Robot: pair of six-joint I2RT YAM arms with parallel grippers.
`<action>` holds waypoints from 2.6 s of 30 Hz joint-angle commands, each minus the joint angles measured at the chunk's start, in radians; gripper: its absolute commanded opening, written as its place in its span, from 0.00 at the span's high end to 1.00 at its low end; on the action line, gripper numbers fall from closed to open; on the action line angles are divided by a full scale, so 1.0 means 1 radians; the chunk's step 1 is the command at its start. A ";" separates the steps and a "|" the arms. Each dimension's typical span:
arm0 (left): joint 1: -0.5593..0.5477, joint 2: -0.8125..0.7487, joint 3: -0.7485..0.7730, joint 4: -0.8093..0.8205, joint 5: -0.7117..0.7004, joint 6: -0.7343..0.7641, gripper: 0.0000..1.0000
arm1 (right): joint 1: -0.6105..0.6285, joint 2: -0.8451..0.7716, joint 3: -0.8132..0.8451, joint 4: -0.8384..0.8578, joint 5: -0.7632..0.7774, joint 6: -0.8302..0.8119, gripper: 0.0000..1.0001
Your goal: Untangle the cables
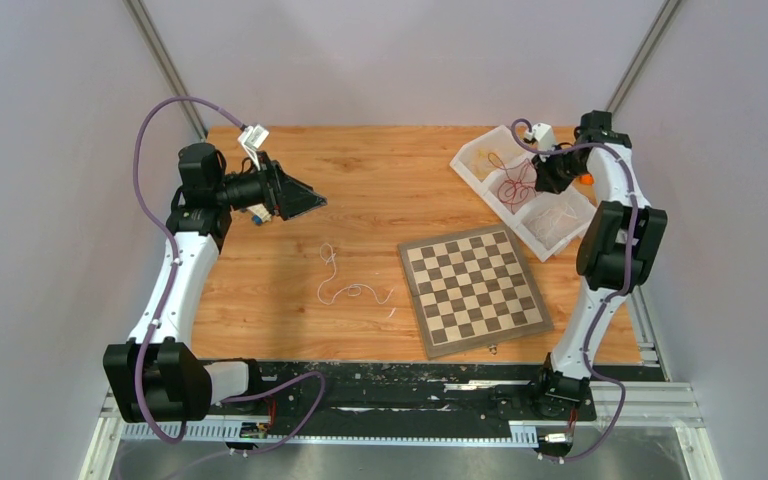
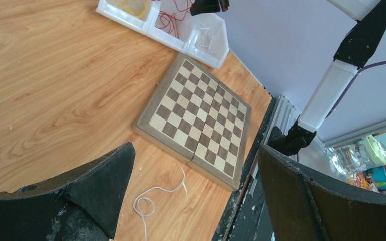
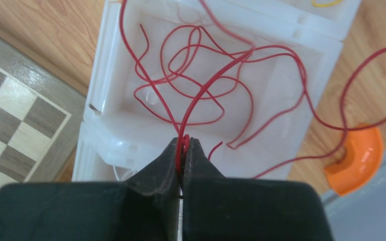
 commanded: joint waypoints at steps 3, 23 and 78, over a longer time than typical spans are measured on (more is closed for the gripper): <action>-0.005 -0.021 -0.011 0.013 0.016 0.022 0.00 | -0.022 -0.101 0.088 -0.100 0.009 -0.190 1.00; -0.005 -0.017 -0.028 -0.021 0.046 0.060 0.00 | -0.029 -0.019 0.281 -0.340 0.134 -0.411 1.00; -0.005 0.052 0.029 -0.007 0.041 0.084 0.00 | 0.105 -0.053 0.250 -0.067 0.112 0.085 0.30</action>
